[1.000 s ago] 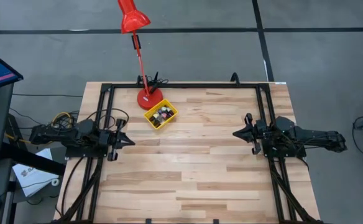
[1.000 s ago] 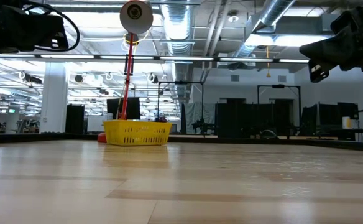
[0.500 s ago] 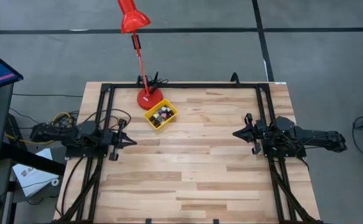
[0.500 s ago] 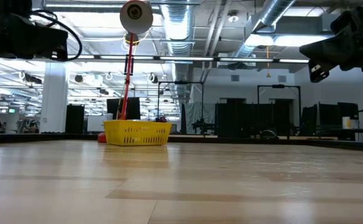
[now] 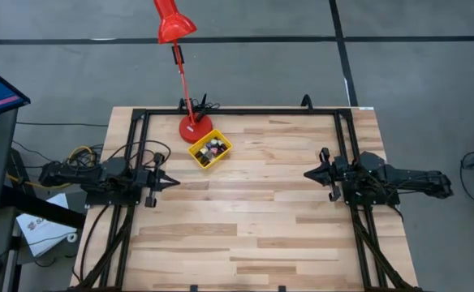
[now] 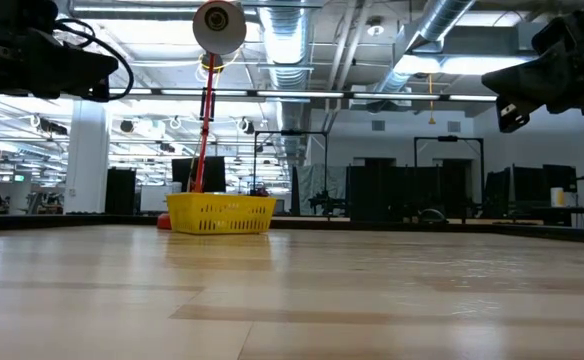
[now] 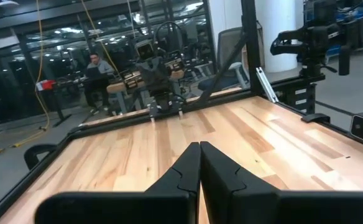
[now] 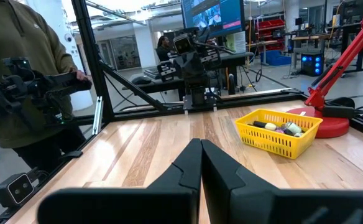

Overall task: Pick & Place Nail Polish
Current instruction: Return to Home Position

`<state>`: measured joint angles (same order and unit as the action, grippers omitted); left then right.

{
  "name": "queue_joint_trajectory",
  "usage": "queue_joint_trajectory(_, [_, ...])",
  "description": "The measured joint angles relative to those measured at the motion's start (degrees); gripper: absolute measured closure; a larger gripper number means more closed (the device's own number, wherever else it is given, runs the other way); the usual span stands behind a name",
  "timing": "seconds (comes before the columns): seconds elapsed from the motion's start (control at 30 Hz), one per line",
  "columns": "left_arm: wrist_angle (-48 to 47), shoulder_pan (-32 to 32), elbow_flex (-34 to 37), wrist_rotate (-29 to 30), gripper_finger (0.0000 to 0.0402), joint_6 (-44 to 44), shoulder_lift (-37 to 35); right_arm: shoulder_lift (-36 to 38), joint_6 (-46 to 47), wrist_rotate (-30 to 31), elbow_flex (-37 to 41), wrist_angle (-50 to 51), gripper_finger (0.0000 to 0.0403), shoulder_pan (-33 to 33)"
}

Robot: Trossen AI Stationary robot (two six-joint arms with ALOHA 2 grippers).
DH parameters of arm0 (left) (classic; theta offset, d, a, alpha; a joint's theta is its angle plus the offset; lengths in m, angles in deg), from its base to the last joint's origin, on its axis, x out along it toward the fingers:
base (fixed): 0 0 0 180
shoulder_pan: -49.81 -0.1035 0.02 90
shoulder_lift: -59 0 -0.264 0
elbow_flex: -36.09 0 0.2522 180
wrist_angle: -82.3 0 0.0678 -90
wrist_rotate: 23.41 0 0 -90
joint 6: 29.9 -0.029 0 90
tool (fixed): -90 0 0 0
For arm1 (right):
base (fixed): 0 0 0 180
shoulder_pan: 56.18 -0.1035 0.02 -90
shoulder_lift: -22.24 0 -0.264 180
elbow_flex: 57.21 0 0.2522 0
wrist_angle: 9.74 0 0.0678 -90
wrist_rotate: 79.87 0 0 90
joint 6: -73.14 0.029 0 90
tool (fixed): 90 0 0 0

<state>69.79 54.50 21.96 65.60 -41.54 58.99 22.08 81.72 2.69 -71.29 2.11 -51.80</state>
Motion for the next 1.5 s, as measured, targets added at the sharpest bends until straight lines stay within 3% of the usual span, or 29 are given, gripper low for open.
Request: queue_joint_trajectory(1.5, [1.5, -0.2, 0.0, -0.1, 0.0401, 0.0, 0.2, 0.0, 0.0, 0.0, 0.0, 0.0, 0.0403, 0.0])
